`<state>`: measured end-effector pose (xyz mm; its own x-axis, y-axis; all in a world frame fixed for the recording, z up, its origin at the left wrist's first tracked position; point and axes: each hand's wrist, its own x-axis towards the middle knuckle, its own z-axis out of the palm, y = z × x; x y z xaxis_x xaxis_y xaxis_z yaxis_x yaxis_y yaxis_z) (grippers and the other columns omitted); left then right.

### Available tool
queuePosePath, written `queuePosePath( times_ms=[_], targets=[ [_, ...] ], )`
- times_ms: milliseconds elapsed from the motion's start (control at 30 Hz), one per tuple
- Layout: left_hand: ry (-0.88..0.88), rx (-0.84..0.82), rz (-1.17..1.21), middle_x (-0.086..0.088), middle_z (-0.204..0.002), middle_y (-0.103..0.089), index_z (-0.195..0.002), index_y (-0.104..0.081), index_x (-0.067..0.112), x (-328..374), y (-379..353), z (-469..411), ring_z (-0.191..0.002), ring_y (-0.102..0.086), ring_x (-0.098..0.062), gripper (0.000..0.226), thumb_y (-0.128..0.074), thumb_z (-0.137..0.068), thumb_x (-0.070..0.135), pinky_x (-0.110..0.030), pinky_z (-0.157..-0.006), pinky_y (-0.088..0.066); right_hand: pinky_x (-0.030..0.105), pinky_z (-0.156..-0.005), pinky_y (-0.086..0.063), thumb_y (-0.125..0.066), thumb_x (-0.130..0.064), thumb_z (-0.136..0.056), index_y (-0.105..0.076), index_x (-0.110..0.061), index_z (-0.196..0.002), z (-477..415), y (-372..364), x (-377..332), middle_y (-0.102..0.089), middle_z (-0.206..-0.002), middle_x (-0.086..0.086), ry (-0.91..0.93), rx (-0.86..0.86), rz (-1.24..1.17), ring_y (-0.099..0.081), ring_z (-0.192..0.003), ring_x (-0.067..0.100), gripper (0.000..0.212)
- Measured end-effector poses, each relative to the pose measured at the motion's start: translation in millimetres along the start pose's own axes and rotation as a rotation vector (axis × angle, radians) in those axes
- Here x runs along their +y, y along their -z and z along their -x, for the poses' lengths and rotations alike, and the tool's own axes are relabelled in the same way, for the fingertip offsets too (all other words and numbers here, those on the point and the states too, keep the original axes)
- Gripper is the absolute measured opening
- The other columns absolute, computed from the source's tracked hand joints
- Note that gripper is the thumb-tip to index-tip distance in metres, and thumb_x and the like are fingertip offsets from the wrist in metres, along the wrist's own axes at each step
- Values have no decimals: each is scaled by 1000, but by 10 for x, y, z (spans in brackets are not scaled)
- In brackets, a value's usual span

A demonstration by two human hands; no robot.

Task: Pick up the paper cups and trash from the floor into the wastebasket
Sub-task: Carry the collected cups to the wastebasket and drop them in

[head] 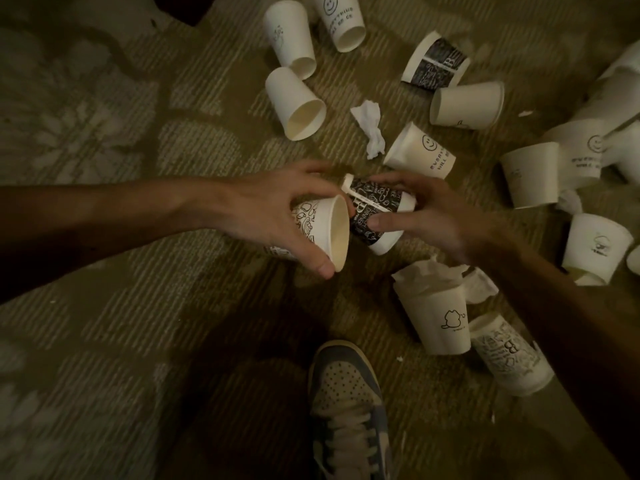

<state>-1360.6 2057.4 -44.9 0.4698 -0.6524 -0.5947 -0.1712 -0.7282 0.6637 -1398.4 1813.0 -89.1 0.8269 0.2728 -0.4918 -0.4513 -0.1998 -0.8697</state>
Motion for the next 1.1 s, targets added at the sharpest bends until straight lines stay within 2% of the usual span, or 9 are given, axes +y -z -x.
queuePosePath(
  times_ms=[100, 200, 300, 533, 600, 667, 767, 900, 1100],
  targets=[
    [-67, -22, 67, 20, -152, -33, -109, -53, 68, 99, -20, 13, -143, -26, -2, 74, -77, -39, 74, -34, -113, -31, 19, -67, -55, -83, -25, -58, -66, -35, -115, 12, -15, -85, -73, -107, -12, -10, -88, 42, -69, -97, 4, 61],
    [-139, -95, 337, 16, -116, -66, -112, -64, 49, 93, -15, 13, -111, -62, -3, 63, -84, -52, 54, -26, -85, -56, 22, -65, -56, -82, -24, -59, -59, -33, -127, 15, 2, -131, -69, -115, -14, -23, -132, 10, -68, -100, 4, 73],
    [-121, -136, 474, 9, -112, -71, -115, -66, 41, 38, -15, 17, -104, -68, -9, 61, -86, -57, 42, -23, -77, -57, 39, -80, -58, -79, -17, -60, -53, -25, -133, -2, 47, -115, -65, -124, 7, -93, -155, -177, -67, -111, 23, 78],
    [-64, -15, 529, 9, -109, -73, -110, -69, 40, 23, -27, -75, -101, -70, -9, 62, -88, -51, 47, -26, -77, -59, 26, -73, -58, -73, -18, -69, -61, -18, -117, -97, 27, -135, -70, -111, 3, -97, -97, -224, -71, -98, 16, 50],
    [-47, 12, 515, 8, -108, -74, -113, -68, 35, 4, -36, -97, -100, -71, -9, 67, -88, -51, 48, -28, -78, -60, 24, -70, -58, -73, -25, -71, -64, -19, -109, -153, 124, -180, -72, -102, -3, -54, 33, -85, -72, -92, 12, 40],
    [-33, 44, 526, 7, -105, -75, -113, -68, 31, -19, -48, -108, -98, -72, -10, 68, -89, -50, 48, -27, -75, -60, 24, -68, -57, -74, -29, -80, -65, -22, -105, -238, 292, -200, -72, -98, -3, 31, 293, 170, -70, -82, 9, 28],
    [-2, 89, 557, 7, -103, -75, -111, -68, 31, -63, -42, -129, -94, -72, -10, 68, -88, -48, 48, -26, -71, -60, 32, -81, -53, -77, -35, -82, -56, -17, -125, -375, 547, -118, -62, -115, 0, 105, 540, 613, -61, -98, 12, 51],
    [25, 123, 567, 6, -103, -76, -111, -68, 30, -92, -14, -159, -95, -72, -12, 70, -88, -46, 49, -32, -76, -61, 43, -101, -42, -86, -37, -70, -39, -12, -142, -514, 617, 115, -47, -140, 15, 75, 384, 890, -46, -126, 31, 90],
    [68, 156, 580, 4, -105, -75, -113, -67, 29, -120, 22, -138, -96, -73, -14, 74, -88, -45, 49, -42, -81, -61, 43, -96, -40, -82, -31, -76, -31, -14, -147, -689, 585, 332, -46, -143, 19, 44, 369, 901, -46, -128, 37, 89]
  ],
)
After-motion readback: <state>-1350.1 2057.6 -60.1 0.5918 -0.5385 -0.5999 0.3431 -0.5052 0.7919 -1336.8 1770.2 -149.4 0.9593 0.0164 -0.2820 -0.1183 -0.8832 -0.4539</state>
